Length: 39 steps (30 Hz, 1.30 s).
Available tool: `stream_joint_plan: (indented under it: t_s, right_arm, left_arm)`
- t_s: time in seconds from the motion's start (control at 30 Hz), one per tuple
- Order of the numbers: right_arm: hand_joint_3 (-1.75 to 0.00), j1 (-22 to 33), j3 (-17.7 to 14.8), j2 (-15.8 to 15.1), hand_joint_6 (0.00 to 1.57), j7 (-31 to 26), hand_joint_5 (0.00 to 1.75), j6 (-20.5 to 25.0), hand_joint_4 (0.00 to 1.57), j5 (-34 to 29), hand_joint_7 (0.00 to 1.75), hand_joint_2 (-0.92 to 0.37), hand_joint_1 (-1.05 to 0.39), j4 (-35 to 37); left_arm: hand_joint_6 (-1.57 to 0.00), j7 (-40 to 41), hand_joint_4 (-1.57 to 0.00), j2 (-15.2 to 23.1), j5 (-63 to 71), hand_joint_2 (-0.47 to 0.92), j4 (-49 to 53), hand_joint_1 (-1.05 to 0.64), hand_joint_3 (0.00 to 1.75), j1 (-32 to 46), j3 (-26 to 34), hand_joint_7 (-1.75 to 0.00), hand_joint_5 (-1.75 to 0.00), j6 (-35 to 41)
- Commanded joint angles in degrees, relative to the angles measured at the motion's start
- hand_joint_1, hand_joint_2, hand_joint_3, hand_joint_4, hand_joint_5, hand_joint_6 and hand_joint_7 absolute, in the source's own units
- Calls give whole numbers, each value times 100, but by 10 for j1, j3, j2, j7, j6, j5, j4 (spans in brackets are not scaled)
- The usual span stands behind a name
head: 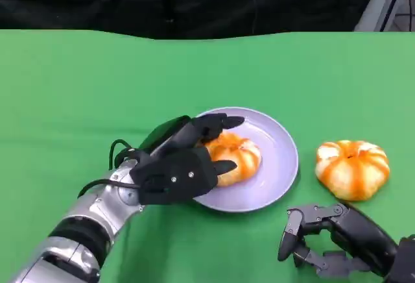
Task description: Grasp the bread from the table and place it into the plate.
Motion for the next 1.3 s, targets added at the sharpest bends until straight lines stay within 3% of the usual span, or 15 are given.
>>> stream_joint_plan:
  t_s: [0.03,0.37,0.7,0.87,1.03,1.3]
  right_arm:
    - [-73,-1,0,-8,77,4,163,-1,72,7,117,-78,-10,-2]
    - [-71,-1,-1,-7,78,7,164,4,71,8,117,-78,-11,4]
    - [-68,0,0,-8,79,5,163,10,71,3,119,-81,-11,2]
    - [-65,-1,0,-7,79,7,161,6,73,5,119,-83,-10,5]
    - [-63,0,0,-9,78,10,160,6,73,6,117,-83,-11,4]
    - [-62,2,-1,-9,78,15,162,10,72,10,117,-84,-11,-1]
  left_arm:
    - [-35,-33,-42,6,-23,92,-16,-86,69,3,18,0,0,-3]
    - [-31,-61,-38,12,-64,92,-59,-90,73,22,51,0,0,-26]
    - [-32,-78,-38,24,-126,92,-170,-91,70,83,97,-1,-1,-63]
    - [-34,-97,-41,22,-179,92,-251,-90,65,134,128,-1,-2,-56]
    - [-41,-120,-56,24,-223,92,-309,-85,60,171,151,-3,-6,-50]
    - [-44,-143,-59,23,-245,92,-344,-83,57,193,167,-2,-4,-32]
